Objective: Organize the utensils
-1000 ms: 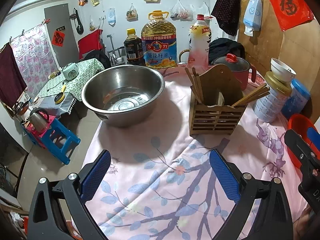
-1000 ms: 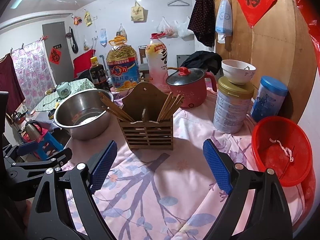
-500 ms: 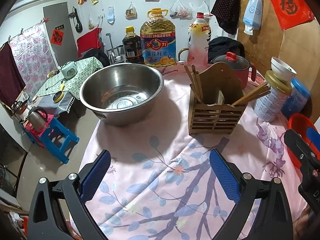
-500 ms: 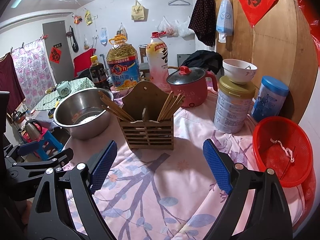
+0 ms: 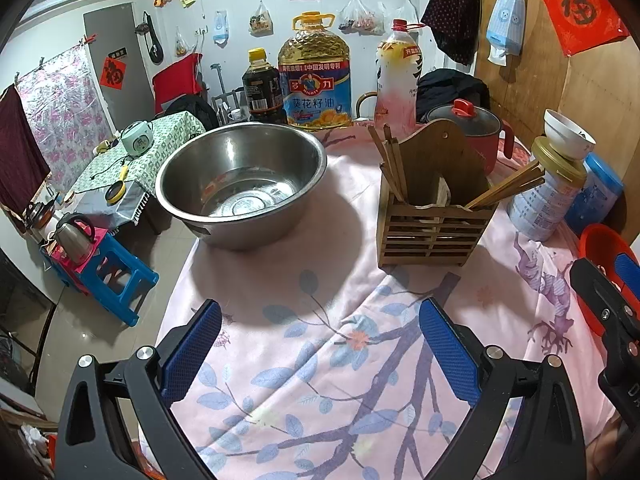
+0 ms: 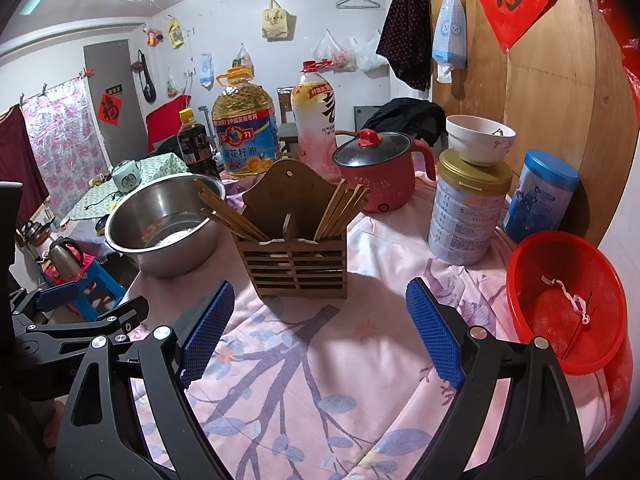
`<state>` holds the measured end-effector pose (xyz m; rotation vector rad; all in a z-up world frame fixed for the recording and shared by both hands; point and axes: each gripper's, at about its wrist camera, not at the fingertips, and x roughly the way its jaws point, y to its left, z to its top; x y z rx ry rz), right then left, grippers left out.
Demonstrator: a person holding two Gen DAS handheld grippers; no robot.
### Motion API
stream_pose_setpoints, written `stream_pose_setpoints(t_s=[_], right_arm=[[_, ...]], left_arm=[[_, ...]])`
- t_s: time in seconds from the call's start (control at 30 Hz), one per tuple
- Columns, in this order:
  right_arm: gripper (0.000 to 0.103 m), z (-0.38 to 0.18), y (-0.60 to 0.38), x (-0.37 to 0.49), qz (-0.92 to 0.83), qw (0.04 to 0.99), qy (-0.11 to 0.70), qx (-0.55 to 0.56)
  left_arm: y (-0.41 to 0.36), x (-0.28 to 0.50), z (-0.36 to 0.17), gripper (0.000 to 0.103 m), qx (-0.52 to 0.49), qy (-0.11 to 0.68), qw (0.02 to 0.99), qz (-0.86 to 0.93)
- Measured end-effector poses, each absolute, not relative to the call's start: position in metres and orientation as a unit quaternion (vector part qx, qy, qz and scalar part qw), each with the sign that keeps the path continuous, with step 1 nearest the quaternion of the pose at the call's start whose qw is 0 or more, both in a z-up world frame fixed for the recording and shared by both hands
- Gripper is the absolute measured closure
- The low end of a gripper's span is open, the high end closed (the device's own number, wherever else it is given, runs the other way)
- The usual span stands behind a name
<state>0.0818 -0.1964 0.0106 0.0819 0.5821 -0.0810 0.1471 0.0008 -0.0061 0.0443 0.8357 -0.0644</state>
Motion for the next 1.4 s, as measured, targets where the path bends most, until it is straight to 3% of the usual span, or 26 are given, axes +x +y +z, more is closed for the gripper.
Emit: stream_pose_setpoints(t_s=[1.4], right_arm=[[0.018, 0.0073, -0.1986, 0.0855, -0.04, 0.955, 0.29, 0.041]], left_arm=[[0.0031, 0.1502, -0.0104, 0.006, 0.023, 0.411, 0.911, -0.029]])
